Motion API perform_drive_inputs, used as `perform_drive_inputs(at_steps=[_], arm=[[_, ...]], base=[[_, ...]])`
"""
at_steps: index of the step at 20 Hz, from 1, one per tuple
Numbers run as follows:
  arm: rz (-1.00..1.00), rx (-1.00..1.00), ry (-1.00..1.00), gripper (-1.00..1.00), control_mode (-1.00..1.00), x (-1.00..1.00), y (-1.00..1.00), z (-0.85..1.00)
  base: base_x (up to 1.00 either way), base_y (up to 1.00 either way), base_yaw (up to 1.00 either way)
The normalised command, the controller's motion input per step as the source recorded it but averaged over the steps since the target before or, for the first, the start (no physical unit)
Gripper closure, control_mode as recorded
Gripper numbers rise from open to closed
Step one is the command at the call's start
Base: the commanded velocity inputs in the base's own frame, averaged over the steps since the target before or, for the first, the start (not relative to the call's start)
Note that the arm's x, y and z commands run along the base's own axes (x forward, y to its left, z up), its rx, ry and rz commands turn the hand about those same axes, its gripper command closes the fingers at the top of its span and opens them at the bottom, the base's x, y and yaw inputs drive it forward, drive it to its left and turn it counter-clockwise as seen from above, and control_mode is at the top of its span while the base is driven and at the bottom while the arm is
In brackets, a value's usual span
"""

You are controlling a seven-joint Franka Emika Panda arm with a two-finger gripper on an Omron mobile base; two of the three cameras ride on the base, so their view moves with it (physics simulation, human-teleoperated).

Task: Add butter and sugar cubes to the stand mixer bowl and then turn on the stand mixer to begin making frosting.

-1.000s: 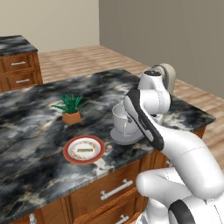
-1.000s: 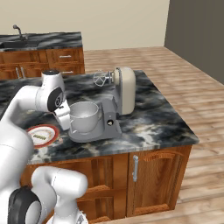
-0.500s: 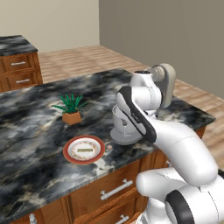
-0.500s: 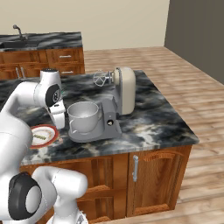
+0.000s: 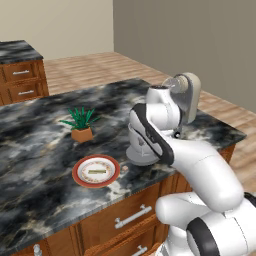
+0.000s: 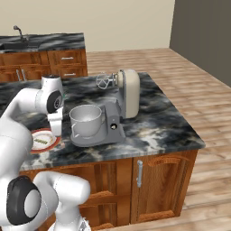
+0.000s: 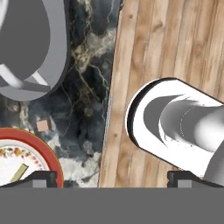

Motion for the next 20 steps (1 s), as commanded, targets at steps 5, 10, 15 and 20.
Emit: perform_drive_inputs(at_steps=[5, 10, 15, 20], arm=[[-0.09, 0.0, 0.0, -1.0, -1.0, 0.25, 0.04, -0.1], [-0.01, 0.0, 0.0, -1.0, -1.0, 0.29, 0.08, -0.17], [0.0, 0.0, 0.0, -1.0, -1.0, 0.24, 0.08, -0.27], [0.01, 0.0, 0.0, -1.0, -1.0, 0.07, 0.13, -0.32]], base=[[0.0, 0.0, 0.0], [0.0, 0.0, 0.0], [0.0, 0.0, 0.0], [0.0, 0.0, 0.0]])
